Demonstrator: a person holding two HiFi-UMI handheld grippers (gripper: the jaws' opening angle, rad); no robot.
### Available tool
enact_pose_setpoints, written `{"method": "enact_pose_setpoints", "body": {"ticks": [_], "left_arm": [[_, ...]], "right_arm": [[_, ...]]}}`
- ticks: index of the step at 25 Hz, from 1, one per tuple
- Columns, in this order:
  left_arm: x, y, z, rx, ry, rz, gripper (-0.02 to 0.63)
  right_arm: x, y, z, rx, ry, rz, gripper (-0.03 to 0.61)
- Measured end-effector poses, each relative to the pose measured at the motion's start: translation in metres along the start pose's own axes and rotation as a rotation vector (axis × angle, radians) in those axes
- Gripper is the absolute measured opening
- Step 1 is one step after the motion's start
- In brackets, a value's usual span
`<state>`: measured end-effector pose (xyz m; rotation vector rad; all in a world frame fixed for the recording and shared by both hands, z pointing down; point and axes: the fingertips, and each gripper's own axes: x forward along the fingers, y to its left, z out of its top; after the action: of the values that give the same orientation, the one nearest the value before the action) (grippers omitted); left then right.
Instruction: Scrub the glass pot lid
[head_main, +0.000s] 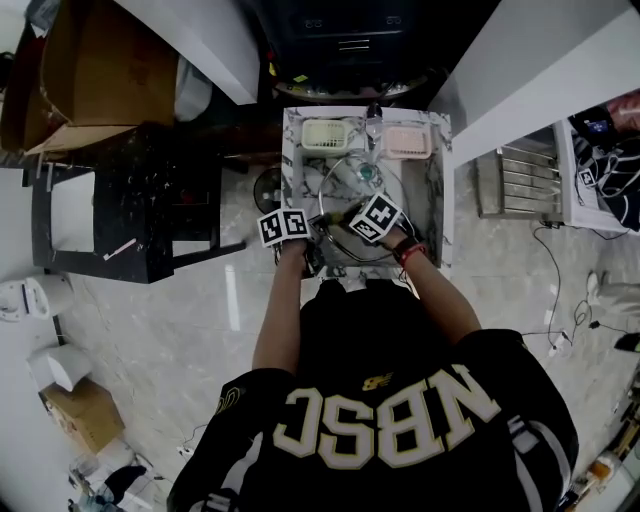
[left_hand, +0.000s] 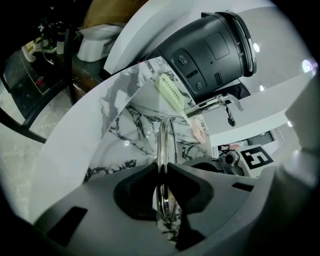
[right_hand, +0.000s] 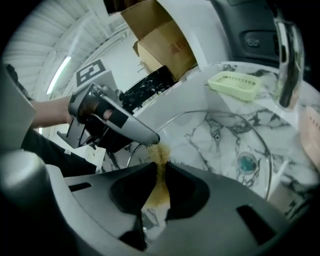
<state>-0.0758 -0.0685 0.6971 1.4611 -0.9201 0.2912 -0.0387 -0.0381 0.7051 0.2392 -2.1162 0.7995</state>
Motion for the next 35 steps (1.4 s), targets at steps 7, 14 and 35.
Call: {"method": "enact_pose_setpoints", "body": {"ticks": [7, 14, 35], "left_arm": [[-0.001, -0.002, 0.0, -0.014, 0.001, -0.006, 0.077], [-0.001, 0.001, -0.01, -0.005, 0.039, 0.009, 0.077], [0.0, 0.004, -0.019, -0.053, 0.057, -0.005, 0.081]], "right_arm": [[-0.001, -0.015, 0.009, -0.186, 0.061, -0.078, 0.067], [0.007, -0.039, 0.047, -0.105, -0.12, -0.084, 0.064], [-0.003, -0.166, -0.049, 0.268, 0.026, -0.36, 0.074]]}}
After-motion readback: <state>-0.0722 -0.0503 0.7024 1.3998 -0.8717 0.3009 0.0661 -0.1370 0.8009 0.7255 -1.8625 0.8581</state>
